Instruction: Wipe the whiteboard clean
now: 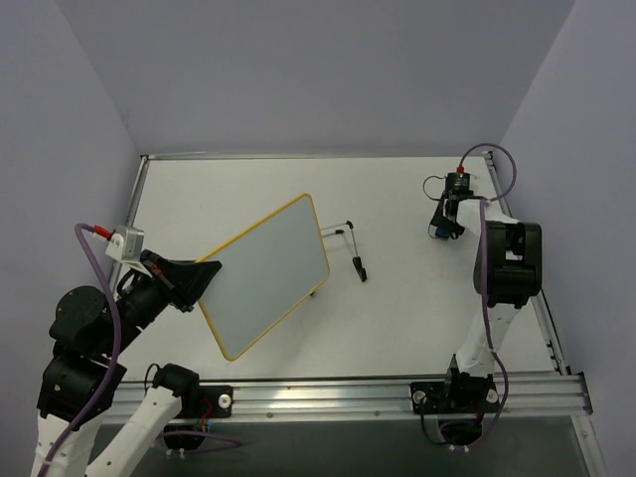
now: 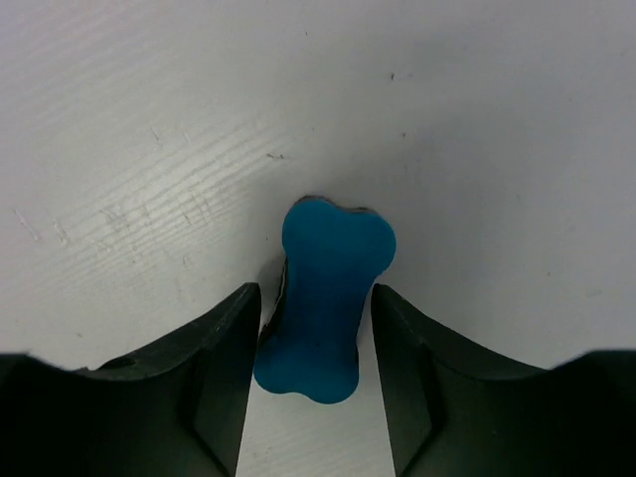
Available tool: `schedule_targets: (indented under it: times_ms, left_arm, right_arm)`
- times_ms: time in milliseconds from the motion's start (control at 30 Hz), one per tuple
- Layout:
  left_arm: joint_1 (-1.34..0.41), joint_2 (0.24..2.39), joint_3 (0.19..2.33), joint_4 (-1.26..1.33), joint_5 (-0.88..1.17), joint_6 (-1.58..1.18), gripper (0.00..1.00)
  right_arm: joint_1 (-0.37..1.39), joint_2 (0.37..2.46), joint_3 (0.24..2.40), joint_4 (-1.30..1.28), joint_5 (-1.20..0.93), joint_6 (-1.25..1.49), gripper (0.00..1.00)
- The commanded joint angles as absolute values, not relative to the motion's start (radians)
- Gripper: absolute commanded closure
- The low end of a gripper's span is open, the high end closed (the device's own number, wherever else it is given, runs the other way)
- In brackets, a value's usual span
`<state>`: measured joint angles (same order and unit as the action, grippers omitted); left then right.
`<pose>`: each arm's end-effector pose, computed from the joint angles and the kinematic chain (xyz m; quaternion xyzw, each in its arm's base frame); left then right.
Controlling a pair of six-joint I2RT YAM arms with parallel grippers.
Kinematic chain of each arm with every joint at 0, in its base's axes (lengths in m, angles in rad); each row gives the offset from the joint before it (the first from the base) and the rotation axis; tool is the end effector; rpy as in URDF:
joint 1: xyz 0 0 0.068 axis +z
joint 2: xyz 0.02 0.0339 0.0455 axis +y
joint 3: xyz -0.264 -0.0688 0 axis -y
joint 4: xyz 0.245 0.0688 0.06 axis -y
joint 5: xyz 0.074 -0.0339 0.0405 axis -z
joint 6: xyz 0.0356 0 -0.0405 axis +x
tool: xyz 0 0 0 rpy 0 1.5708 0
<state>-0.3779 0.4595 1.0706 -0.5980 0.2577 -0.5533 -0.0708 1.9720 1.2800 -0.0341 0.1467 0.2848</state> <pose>0.0506 -0.0298 0.4217 0.0301 0.7020 -0.3975 0.5902 0.4302 -0.0357 0.1739 0.1905 0.8900 -0.0228 0.4136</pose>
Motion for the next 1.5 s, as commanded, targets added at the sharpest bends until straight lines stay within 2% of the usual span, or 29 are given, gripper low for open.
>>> schedule_targets:
  times_ms: [0, 33, 100, 133, 167, 200, 233, 433, 500, 533, 567, 633, 933, 1133, 1300, 1467]
  left_arm:
    - [-0.379, 0.463, 1.051, -0.471, 0.296, -0.561, 0.98]
    - [-0.379, 0.466, 1.042, -0.459, 0.305, -0.568, 0.98]
    - [-0.379, 0.477, 1.020, -0.416, 0.324, -0.583, 0.98]
    - [-0.377, 0.479, 1.000, -0.402, 0.322, -0.591, 0.98]
    - [-0.377, 0.483, 0.991, -0.384, 0.325, -0.597, 0.98]
    - [-0.379, 0.485, 0.980, -0.344, 0.330, -0.609, 0.98]
    - [-0.377, 0.488, 0.959, -0.324, 0.333, -0.617, 0.98]
    - [-0.379, 0.528, 0.853, -0.062, 0.356, -0.693, 0.98]
    - [-0.377, 0.558, 0.776, 0.114, 0.360, -0.744, 0.98]
    - [-0.377, 0.574, 0.750, 0.170, 0.364, -0.762, 0.98]
    - [-0.380, 0.627, 0.694, 0.330, 0.367, -0.794, 0.98]
    - [-0.380, 0.673, 0.668, 0.429, 0.367, -0.807, 0.98]
    - [-0.382, 1.003, 0.709, 0.823, 0.443, -0.718, 0.98]
    - [-0.339, 1.196, 0.758, 1.038, 0.602, -0.722, 0.98]
    - [-0.288, 1.322, 0.790, 1.163, 0.756, -0.762, 0.98]
    - [-0.256, 1.368, 0.791, 1.184, 0.795, -0.741, 0.98]
  right_arm:
    - [-0.068, 1.967, 1.276, -0.121, 0.133, 0.253, 0.53]
    - [-0.067, 1.950, 1.266, -0.117, 0.140, 0.258, 0.41]
    - [-0.067, 1.886, 1.247, -0.118, 0.149, 0.262, 0.38]
    - [-0.067, 1.864, 1.236, -0.121, 0.156, 0.270, 0.27]
    - [-0.066, 1.838, 1.230, -0.124, 0.163, 0.273, 0.24]
    - [-0.063, 1.783, 1.223, -0.126, 0.176, 0.278, 0.05]
    - [-0.054, 1.754, 1.201, -0.126, 0.181, 0.288, 0.00]
    - [0.047, 1.448, 1.056, -0.052, 0.115, 0.322, 0.00]
    - [0.081, 1.316, 0.968, 0.012, 0.036, 0.322, 0.00]
    - [0.093, 1.277, 0.939, 0.037, -0.062, 0.328, 0.00]
    - [0.115, 1.159, 0.861, 0.082, -0.192, 0.351, 0.00]
    - [0.118, 1.088, 0.821, 0.092, -0.221, 0.373, 0.00]
    - [0.129, 0.743, 0.821, -0.127, -0.224, 0.367, 0.00]
    - [0.130, 0.600, 0.868, -0.234, -0.198, 0.365, 0.00]
    - [0.137, 0.601, 0.902, -0.268, -0.187, 0.364, 0.00]
    - [0.137, 0.606, 0.896, -0.256, -0.202, 0.367, 0.00]
